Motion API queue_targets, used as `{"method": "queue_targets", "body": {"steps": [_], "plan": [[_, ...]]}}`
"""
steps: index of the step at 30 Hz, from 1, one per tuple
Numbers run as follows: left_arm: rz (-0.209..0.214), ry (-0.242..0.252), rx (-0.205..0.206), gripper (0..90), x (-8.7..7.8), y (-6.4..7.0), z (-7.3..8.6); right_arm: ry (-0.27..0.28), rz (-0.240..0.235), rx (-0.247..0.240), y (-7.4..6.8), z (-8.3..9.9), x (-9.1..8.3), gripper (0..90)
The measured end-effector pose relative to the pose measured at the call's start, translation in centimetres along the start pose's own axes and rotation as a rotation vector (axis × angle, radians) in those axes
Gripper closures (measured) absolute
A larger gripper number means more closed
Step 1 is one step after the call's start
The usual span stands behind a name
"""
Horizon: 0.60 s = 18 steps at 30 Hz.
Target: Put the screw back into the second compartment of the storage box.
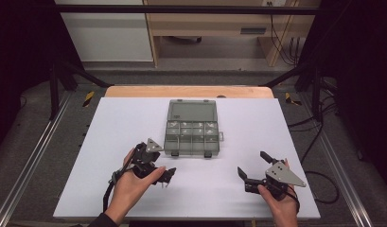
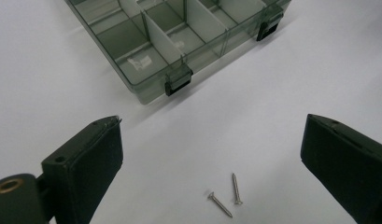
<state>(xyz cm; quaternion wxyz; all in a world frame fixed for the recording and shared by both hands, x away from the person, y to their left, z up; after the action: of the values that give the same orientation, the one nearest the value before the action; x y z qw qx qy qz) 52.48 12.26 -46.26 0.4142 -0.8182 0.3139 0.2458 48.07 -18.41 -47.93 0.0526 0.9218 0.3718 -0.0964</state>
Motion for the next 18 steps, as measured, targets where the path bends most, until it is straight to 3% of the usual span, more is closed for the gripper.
{"method": "queue_targets", "body": {"steps": [18], "plan": [[0.032,-0.025,0.031,6.0,0.4,1.7,1.6,0.001,0.000,0.003,0.0,0.0,-0.1,3.8]]}}
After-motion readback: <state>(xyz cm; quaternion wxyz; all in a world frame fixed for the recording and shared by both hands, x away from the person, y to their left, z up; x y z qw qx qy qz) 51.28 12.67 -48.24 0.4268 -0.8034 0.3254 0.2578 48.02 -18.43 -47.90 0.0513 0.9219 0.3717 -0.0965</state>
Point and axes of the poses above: each handheld gripper's, and its own axes: x roughly forward along the jaws, z roughly out of its underside, y roughly to its right, the point moved 10 cm from there along x, roughly forward along the jaws, and after that the axes turned 13 degrees about -z, right-handed, at the moved point
